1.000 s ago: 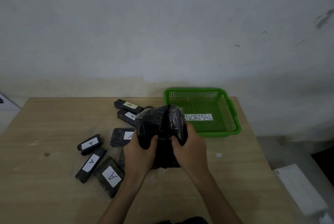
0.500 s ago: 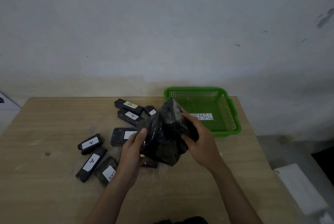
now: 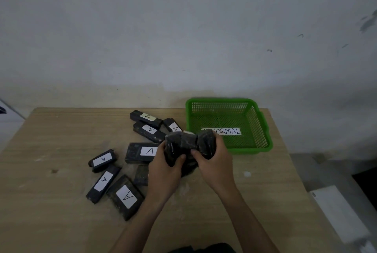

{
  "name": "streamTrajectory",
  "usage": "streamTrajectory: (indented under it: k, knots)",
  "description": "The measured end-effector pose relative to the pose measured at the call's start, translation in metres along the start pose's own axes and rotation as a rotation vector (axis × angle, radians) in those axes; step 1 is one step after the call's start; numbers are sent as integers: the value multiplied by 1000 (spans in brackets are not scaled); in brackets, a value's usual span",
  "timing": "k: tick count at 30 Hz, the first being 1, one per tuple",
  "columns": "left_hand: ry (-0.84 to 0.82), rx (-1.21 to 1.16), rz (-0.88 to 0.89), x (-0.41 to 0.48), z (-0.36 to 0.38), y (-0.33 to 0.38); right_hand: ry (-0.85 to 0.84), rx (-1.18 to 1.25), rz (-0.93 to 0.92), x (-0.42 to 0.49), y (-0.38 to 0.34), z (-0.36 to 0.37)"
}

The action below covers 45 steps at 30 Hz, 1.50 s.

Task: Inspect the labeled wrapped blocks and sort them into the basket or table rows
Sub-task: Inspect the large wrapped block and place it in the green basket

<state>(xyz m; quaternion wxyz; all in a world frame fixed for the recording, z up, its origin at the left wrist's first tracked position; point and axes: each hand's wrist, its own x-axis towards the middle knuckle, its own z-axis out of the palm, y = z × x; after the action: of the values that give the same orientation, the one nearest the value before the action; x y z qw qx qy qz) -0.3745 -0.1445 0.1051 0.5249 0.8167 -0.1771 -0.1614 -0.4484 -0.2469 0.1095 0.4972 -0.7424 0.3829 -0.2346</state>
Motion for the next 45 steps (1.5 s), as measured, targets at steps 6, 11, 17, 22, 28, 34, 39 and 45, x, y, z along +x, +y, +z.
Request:
streamTrajectory:
  k: [6,11,17,22,28,34,39,45]
  knots:
    - [48,22,52,4,-4,2,49,-48,-78,6,0,-3]
    - [134,91,61,2,-3,-1,-47,-146,-119,3,1,1]
    - [64,1,30,3,-11,-6,-85,-145,-176,9,7,-7]
    - [-192,-416,-274,2,-24,-9,-182,-82,-277,17,17,-28]
    - [-280,-585,-504,7,-20,-12,-295,-10,-411,8,21,-34]
    - [-220,-580,-517,7,-16,-28,-275,-59,-474,2,26,-31]
    - [-200,-600,-466,10,-21,-29,-326,65,-382,-2,25,-32]
    - [-201,-553,-382,9,-23,-36,-264,615,410,7,12,-30]
